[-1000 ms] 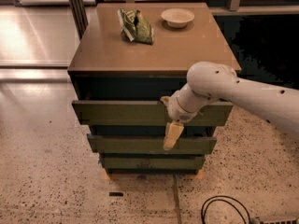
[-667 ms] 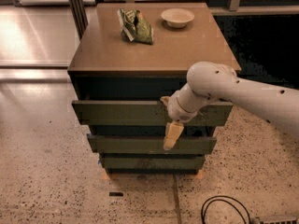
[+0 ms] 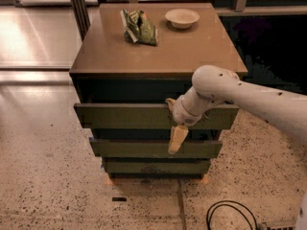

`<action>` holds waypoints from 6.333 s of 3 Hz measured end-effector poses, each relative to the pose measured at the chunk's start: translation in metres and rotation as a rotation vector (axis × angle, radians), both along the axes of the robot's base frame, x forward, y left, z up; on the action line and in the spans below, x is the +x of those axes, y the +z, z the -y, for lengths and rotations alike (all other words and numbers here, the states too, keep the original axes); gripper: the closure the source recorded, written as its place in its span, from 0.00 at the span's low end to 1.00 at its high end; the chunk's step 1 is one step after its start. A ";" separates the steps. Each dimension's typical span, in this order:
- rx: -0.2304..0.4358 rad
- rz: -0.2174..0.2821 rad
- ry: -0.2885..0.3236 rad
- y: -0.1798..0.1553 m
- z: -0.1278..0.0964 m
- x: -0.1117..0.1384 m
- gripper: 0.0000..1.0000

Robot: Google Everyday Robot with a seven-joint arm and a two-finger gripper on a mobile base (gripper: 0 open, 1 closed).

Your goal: Open top drawer

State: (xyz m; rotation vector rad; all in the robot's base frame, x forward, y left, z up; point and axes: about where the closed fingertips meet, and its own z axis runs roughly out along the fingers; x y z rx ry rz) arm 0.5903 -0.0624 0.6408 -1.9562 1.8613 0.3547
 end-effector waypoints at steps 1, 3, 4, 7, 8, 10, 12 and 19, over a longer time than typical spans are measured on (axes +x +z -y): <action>0.000 0.000 0.000 0.004 0.000 0.000 0.00; 0.067 -0.036 -0.008 0.031 -0.016 -0.069 0.00; 0.066 -0.036 -0.008 0.031 -0.016 -0.069 0.00; 0.039 -0.056 0.001 0.020 -0.018 -0.063 0.00; 0.039 -0.056 0.001 0.024 -0.018 -0.063 0.00; -0.017 0.061 0.056 0.067 -0.029 -0.039 0.00; -0.035 -0.022 0.032 0.028 -0.011 -0.023 0.00; 0.057 -0.141 0.055 0.057 -0.022 -0.150 0.00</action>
Offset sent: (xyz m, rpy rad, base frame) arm -0.1098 0.0199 0.0314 0.0848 0.0792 0.0060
